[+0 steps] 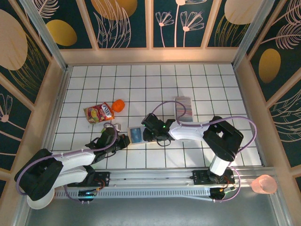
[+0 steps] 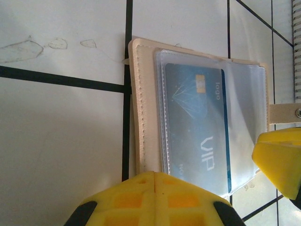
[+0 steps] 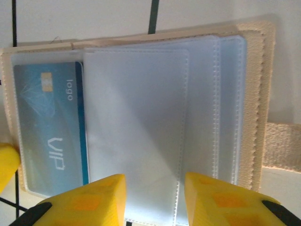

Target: Put the credit cards into the card holder

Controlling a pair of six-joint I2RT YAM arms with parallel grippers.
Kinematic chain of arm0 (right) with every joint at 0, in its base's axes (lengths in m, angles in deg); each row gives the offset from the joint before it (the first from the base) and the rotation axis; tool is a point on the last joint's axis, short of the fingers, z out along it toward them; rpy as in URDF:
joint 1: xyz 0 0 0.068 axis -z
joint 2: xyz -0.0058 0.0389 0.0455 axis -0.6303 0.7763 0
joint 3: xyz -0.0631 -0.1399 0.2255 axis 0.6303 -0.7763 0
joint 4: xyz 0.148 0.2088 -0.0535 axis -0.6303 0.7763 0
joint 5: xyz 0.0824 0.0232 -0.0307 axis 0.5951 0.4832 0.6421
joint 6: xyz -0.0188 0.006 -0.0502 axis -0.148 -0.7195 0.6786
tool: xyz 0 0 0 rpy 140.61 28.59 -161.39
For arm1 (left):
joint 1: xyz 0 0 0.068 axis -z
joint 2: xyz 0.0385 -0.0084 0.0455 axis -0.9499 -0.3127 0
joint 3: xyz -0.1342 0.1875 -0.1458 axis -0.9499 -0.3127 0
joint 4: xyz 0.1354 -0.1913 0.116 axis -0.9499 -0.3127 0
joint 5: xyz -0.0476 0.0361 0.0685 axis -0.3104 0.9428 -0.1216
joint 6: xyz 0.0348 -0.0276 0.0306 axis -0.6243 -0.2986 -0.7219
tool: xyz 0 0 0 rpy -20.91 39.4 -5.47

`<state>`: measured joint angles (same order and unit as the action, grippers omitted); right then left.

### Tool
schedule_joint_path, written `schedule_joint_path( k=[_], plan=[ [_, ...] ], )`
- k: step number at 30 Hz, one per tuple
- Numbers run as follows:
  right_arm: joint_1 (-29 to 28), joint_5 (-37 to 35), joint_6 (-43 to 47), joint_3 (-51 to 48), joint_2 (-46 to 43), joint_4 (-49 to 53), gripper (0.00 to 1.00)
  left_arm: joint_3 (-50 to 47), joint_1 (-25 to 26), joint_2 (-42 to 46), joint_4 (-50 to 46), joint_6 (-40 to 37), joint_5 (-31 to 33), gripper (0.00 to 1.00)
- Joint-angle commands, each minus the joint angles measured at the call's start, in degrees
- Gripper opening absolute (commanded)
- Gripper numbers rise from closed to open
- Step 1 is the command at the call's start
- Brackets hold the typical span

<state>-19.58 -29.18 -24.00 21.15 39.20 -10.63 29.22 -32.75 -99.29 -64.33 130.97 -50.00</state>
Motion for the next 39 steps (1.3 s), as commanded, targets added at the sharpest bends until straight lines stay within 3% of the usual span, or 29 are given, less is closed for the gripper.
schedule_joint_path(
  k=[1,19,39],
  plan=[
    [-0.41,0.22,-1.31,-0.23,-0.17,-1.14,0.36,-0.78,0.17,0.11,-0.39,0.43,0.04,0.0],
    [-0.78,-0.77,-1.4,0.82,2.05,1.11,0.36,-0.95,0.16,0.37,-0.01,0.65,-0.12,0.0],
    [-0.93,4.64,-3.27,1.97,2.18,-6.49,0.33,-1.29,0.08,0.69,-0.06,0.65,0.03,0.0]
  ],
)
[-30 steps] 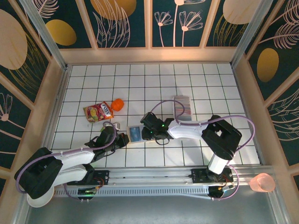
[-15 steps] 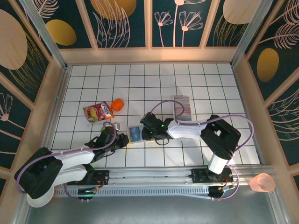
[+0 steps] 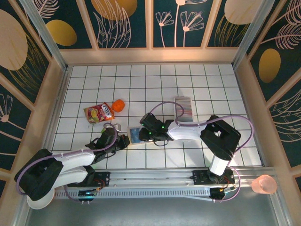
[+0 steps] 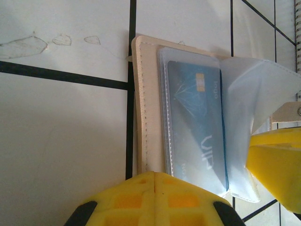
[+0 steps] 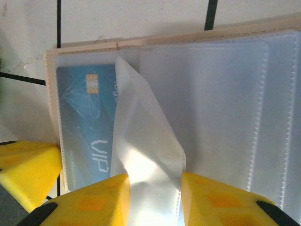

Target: Put the credit cards into the card holder

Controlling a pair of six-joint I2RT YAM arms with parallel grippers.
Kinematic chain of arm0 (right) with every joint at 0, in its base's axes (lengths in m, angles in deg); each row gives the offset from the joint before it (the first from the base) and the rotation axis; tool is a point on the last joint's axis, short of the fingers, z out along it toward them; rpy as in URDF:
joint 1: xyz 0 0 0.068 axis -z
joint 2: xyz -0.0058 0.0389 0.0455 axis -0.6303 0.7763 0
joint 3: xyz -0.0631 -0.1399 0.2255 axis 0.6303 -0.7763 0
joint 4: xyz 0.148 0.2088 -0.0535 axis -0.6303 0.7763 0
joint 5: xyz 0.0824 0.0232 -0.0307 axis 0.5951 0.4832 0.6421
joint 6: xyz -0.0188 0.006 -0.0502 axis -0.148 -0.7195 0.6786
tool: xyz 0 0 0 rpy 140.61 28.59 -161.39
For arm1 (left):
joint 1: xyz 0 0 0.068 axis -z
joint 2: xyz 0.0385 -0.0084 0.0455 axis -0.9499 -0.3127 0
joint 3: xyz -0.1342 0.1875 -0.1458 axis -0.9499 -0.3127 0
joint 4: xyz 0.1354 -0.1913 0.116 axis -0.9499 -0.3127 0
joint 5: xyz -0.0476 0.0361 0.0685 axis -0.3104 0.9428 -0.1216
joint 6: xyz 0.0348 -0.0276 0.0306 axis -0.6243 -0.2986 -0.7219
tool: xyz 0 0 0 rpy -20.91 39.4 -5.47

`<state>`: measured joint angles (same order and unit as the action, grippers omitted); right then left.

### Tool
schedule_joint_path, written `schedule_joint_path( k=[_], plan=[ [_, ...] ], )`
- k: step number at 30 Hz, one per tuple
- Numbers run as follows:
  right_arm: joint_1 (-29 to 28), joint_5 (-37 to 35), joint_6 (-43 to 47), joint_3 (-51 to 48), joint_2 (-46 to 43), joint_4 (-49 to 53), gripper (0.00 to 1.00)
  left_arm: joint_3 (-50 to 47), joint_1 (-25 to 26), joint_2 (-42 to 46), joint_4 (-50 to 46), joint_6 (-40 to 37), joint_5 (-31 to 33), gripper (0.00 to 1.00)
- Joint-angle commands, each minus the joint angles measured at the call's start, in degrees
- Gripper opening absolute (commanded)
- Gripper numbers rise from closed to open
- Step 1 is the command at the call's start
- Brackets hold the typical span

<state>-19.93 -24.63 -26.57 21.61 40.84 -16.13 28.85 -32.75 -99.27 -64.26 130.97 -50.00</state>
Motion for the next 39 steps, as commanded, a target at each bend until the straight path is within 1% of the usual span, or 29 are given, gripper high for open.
schedule_joint_path(
  k=[1,7,22,28,32,34,39],
  plan=[
    [-0.59,0.01,-0.75,1.44,0.24,-1.1,0.33,-0.98,0.12,0.7,-0.18,0.65,0.06,0.0],
    [-0.63,1.18,-1.31,0.79,-0.87,-3.77,0.33,-1.2,0.16,0.87,0.12,0.8,-0.01,0.0],
    [-0.87,4.72,-2.02,1.8,2.98,-7.55,0.34,-1.81,0.11,2.36,-0.57,1.07,0.5,0.0],
    [-1.43,3.72,-1.92,3.17,4.11,-6.31,0.34,-1.94,0.12,2.37,-0.57,1.05,0.68,0.0],
    [-1.97,0.9,-1.06,4.95,4.76,-2.79,0.28,-1.78,0.17,2.21,-0.52,1.0,0.5,0.0],
    [-2.26,0.69,-0.77,5.13,4.61,-3.18,0.27,-1.81,0.14,2.23,-0.53,1.01,0.58,0.0],
    [-2.61,1.18,-0.87,6.0,5.69,-4.42,0.27,-1.81,0.11,3.41,-1.41,1.27,1.91,0.0]
  ],
)
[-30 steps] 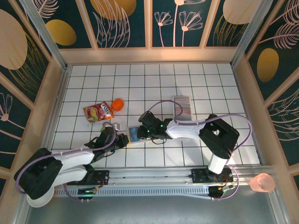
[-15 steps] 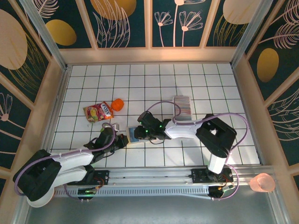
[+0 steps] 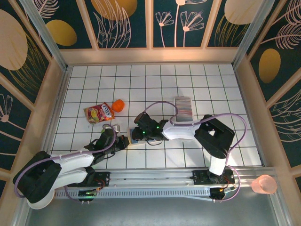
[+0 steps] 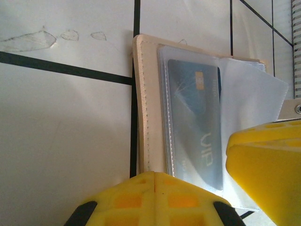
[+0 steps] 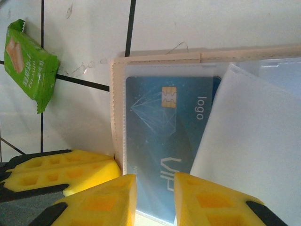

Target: Put the credit cards into the card holder

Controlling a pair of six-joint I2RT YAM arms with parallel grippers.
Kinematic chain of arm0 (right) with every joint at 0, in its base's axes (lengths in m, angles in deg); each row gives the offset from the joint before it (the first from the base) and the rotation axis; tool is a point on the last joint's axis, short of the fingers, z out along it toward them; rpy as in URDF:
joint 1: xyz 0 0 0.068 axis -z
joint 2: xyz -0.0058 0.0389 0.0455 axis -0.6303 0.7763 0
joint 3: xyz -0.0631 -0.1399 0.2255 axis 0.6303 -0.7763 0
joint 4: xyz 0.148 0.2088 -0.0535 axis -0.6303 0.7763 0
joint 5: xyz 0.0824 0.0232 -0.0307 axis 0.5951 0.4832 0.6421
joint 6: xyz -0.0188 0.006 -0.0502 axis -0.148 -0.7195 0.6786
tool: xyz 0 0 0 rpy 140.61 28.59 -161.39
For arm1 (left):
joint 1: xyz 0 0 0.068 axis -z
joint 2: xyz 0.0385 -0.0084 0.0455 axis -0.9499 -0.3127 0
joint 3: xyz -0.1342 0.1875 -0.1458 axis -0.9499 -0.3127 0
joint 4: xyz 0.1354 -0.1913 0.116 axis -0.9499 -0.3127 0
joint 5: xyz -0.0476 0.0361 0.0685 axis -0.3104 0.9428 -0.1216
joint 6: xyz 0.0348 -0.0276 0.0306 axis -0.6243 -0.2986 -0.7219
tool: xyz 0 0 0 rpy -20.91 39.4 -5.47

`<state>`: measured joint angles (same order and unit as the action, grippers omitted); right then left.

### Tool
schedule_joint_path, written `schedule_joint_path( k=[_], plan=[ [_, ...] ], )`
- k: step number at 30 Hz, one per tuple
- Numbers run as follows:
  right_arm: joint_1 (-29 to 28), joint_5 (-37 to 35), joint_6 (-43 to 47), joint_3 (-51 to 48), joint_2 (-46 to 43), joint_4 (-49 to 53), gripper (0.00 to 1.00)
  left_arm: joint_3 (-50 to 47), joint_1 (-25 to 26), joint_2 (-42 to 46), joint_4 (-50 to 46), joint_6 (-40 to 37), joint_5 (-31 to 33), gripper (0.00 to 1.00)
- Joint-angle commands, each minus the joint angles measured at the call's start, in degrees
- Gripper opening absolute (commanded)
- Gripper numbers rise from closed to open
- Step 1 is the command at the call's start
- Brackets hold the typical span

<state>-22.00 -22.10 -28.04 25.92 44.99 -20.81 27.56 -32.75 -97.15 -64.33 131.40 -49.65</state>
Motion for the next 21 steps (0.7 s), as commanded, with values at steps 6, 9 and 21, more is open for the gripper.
schedule_joint_path(
  k=[6,9,21],
  plan=[
    [-0.82,-1.31,0.15,2.45,2.48,-2.4,0.27,-0.61,0.17,6.85,-5.55,0.96,4.3,0.0],
    [-0.88,-1.17,0.24,3.27,2.69,-4.02,0.27,-1.19,0.16,9.66,-7.07,1.71,5.62,0.0],
    [-0.89,-0.12,4.22,12.32,7.71,-9.52,0.28,-1.37,0.12,22.82,-18.38,3.83,12.39,0.0]
  ],
)
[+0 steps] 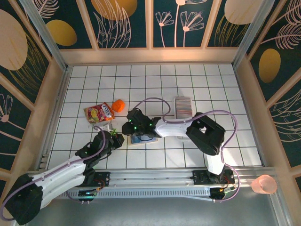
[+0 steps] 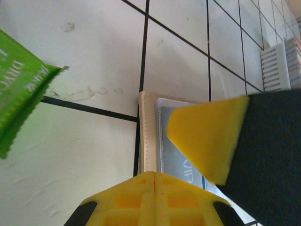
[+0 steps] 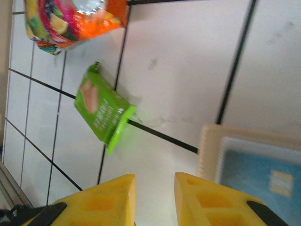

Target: Put the credit cards into the card holder

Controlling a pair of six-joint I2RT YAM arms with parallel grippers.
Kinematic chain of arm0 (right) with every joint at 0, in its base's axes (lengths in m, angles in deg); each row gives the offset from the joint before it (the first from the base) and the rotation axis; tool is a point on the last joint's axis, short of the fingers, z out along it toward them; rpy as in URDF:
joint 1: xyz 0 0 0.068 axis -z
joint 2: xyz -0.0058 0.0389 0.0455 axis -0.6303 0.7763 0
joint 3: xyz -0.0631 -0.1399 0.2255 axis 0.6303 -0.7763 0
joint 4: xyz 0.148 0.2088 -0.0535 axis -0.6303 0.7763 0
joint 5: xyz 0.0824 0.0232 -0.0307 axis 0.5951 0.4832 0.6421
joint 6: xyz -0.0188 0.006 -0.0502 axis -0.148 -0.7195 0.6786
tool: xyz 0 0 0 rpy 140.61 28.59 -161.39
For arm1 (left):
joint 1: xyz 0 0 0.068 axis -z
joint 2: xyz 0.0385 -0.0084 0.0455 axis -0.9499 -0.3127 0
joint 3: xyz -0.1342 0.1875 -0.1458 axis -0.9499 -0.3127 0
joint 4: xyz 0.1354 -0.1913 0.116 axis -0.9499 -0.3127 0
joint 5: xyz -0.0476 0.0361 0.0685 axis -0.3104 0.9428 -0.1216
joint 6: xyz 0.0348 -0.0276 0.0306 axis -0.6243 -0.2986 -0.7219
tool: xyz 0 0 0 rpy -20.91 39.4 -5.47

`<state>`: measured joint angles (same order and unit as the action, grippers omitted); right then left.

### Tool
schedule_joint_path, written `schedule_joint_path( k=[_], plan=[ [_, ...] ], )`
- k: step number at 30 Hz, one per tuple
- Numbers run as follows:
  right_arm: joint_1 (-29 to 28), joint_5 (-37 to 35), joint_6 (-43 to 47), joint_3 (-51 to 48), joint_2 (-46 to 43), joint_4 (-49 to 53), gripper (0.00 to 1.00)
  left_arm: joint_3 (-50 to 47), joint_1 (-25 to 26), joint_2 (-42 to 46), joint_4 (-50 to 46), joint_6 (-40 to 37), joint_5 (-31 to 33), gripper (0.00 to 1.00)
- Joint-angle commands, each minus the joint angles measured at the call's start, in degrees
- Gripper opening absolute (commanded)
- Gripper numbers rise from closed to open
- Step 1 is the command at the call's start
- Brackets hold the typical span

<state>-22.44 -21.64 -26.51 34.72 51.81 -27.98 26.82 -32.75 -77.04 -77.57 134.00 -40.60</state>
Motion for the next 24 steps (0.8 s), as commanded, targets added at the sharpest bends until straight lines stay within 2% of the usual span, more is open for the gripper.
schedule_joint_path(
  k=[1,5,10,16,17,19,24],
  plan=[
    [-0.47,-0.88,3.22,4.42,0.83,-1.81,0.28,-0.82,0.16,3.51,-5.44,1.43,3.47,0.0],
    [-0.45,-6.39,4.4,3.86,-2.56,2.51,0.31,-0.79,0.09,5.08,-5.82,1.61,3.15,0.0],
    [-0.45,-14.52,1.4,-5.74,-12.37,8.92,0.36,-0.71,0.09,2.49,-3.68,1.52,1.84,0.01],
    [-0.45,-15.81,-5.0,-16.73,-20.41,13.45,0.4,0.55,0.13,-1.8,-0.79,0.89,0.6,0.08],
    [-0.45,-15.78,-5.76,-18.06,-20.75,13.5,0.46,0.56,0.11,-2.3,-0.25,0.82,0.41,0.09],
    [-0.45,-15.58,-6.71,-19.35,-20.67,13.42,0.5,0.62,0.1,-2.94,0.39,0.8,0.09,0.1],
    [-0.45,-14.32,-6.9,-19.51,-17.79,12.37,0.51,0.49,0.17,-3.52,0.53,0.64,-0.3,0.14]
  ],
)
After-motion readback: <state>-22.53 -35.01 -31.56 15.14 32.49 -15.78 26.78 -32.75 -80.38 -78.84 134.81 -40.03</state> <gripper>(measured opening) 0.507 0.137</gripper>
